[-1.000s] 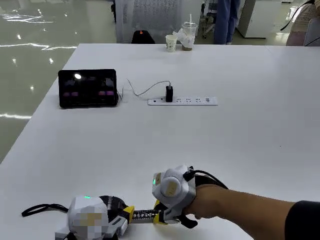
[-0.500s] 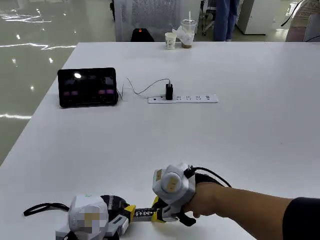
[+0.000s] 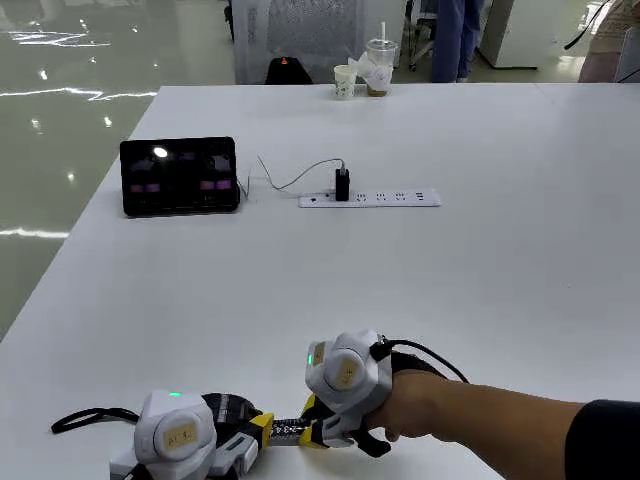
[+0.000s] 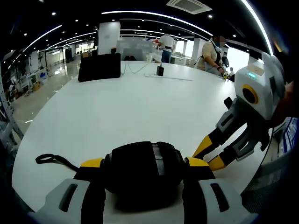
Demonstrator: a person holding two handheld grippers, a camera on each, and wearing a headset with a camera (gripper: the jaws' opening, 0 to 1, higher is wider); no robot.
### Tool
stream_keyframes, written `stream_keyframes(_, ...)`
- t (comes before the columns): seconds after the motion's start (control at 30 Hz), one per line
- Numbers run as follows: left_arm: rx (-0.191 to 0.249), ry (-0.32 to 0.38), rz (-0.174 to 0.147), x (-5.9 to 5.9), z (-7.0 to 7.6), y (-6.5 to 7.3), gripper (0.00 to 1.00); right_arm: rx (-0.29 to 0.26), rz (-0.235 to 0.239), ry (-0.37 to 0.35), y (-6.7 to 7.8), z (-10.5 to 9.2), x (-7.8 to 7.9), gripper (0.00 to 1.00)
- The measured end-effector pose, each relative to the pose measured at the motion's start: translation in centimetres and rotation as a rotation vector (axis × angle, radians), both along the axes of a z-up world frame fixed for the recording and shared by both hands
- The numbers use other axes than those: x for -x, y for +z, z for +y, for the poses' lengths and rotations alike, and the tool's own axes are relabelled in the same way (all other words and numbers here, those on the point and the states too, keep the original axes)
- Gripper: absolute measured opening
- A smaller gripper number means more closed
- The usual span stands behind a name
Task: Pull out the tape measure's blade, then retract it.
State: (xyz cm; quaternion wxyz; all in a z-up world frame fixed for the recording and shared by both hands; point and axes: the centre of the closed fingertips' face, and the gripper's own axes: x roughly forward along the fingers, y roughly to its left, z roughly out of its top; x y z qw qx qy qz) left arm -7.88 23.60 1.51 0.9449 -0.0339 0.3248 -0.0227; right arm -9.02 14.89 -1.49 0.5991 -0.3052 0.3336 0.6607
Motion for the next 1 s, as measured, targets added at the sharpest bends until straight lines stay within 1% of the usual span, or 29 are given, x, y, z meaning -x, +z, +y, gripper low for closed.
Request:
stream_keyframes(0.3, 0.007, 0.006, -0.003, -0.1, 0.0, 0.0, 0.62, -0.012, 0.006, -0.032, -0.1, 0.5, 0.0, 0.11)
stream_keyframes(0.8, 0.021, 0.012, -0.004, -0.1, 0.2, 0.1, 0.62, -0.035, 0.004, -0.032, 0.0, 1.6, 0.2, 0.11)
stream_keyframes(1.0, 0.026, 0.014, -0.005, -0.1, 0.2, 0.1, 0.62, -0.043, 0.015, -0.047, 0.0, 1.9, 0.3, 0.11)
